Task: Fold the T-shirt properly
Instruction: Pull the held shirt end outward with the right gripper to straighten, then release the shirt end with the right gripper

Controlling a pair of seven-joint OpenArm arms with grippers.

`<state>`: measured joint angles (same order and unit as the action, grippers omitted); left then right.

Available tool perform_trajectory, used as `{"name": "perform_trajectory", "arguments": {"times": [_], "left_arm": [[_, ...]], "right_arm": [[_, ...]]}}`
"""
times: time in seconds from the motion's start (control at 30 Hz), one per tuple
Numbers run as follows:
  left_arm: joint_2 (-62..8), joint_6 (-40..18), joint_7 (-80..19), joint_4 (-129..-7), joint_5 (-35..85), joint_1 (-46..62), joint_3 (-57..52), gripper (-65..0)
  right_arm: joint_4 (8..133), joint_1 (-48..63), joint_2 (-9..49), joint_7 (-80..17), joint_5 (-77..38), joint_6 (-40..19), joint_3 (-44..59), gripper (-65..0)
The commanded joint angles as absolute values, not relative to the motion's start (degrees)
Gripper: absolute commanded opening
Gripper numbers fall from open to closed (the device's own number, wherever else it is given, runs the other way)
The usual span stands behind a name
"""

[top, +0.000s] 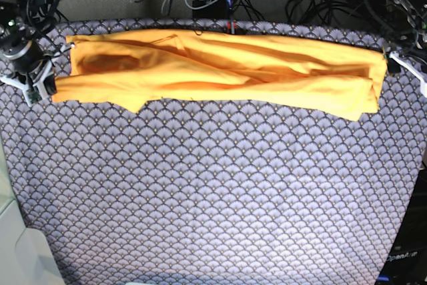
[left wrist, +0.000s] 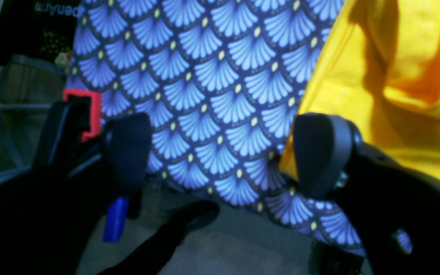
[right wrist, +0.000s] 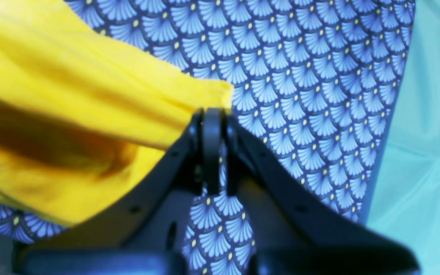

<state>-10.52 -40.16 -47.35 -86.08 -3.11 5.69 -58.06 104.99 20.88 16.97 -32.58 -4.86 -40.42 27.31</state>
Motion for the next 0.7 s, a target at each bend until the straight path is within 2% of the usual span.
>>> {"name": "perform_trajectory", "arguments": {"times": [0.0, 0.33, 0.67], "left_arm": [[-11.6, -40.0, -46.4, -86.8, -2.7, 5.2, -58.2, -8.2], [-11.8, -40.0, -46.4, -86.8, -2.7, 4.5, -58.4, -8.2], [-15.3, -40.0, -46.3, -86.7, -2.7, 4.4, -58.5, -8.2]], "right_arm": [[106.0, 21.6, 17.7, -31.4, -5.2, -40.0, 27.5, -65.0], [109.1, 24.8, 14.9, -31.3, -5.3, -40.0, 23.2, -65.0], [110.7, 28.4, 13.4, -31.2, -5.3, -40.0, 22.8, -65.0]]}}
